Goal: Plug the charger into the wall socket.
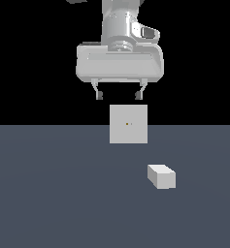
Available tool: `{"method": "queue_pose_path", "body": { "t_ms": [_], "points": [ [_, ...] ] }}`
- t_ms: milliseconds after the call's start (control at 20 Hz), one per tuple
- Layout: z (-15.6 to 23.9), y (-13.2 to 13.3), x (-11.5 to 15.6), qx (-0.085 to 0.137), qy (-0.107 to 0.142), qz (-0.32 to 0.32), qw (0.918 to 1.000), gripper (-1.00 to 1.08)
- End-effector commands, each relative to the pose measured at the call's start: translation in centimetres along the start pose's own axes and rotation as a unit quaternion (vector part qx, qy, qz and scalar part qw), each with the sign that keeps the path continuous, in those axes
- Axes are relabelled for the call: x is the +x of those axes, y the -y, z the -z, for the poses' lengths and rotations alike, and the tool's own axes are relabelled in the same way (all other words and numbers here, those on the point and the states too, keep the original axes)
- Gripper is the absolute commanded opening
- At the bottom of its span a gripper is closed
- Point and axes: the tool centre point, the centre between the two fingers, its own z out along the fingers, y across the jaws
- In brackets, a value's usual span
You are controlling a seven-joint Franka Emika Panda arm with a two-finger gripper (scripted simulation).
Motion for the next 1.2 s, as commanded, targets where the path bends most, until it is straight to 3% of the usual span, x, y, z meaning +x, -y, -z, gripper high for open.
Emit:
{"method": "queue_pose_path", "body": {
  "t_ms": [0, 550, 1150],
  "points": [
    [0.0, 0.0, 0.0, 0.000, 0.000, 0.000, 1.0000, 1.00],
    [-1.1, -0.8, -1.2, 0.000, -0.013, 0.006, 0.9999, 1.00],
    [-4.9, -3.4, -4.9, -0.002, -0.056, 0.027, 0.9981, 1.00]
  ]
}}
